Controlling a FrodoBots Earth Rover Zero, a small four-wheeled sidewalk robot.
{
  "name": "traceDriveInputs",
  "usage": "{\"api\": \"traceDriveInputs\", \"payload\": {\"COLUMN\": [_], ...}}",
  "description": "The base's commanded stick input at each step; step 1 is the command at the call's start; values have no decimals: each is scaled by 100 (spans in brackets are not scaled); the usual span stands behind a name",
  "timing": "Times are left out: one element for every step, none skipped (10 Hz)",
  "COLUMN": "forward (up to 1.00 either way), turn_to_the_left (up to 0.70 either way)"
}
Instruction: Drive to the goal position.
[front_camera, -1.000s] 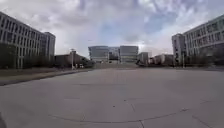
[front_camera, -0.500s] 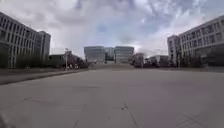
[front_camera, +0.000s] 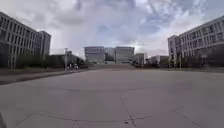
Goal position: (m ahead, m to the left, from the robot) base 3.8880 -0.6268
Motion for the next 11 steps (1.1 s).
{"api": "traceDriveInputs", "payload": {"forward": [70, 70, 70, 70, 70, 70, 70, 70, 70, 70, 70], "turn_to_the_left": [0, 0, 0, 0, 0, 0, 0, 0, 0, 0, 0]}}
